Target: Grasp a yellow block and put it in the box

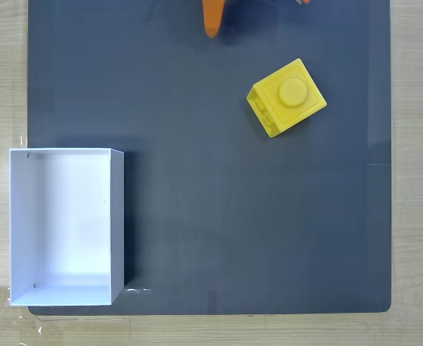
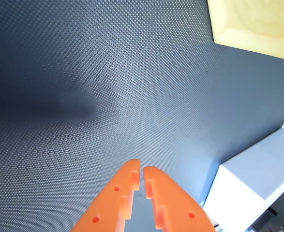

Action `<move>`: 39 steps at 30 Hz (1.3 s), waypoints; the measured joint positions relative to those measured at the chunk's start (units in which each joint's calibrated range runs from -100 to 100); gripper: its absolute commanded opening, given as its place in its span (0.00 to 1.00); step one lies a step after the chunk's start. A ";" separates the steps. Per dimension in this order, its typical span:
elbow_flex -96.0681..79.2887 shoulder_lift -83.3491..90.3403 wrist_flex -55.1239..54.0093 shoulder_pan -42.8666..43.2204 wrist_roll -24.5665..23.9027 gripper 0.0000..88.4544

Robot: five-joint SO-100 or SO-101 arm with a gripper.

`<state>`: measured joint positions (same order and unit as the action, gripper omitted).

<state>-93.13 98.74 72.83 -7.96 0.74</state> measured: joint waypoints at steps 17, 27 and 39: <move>14.91 -20.99 -7.88 0.00 0.00 0.02; 53.39 -52.09 2.25 9.99 0.00 0.05; 82.11 -80.57 20.77 20.06 3.17 0.57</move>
<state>-11.02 18.16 93.60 12.10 3.91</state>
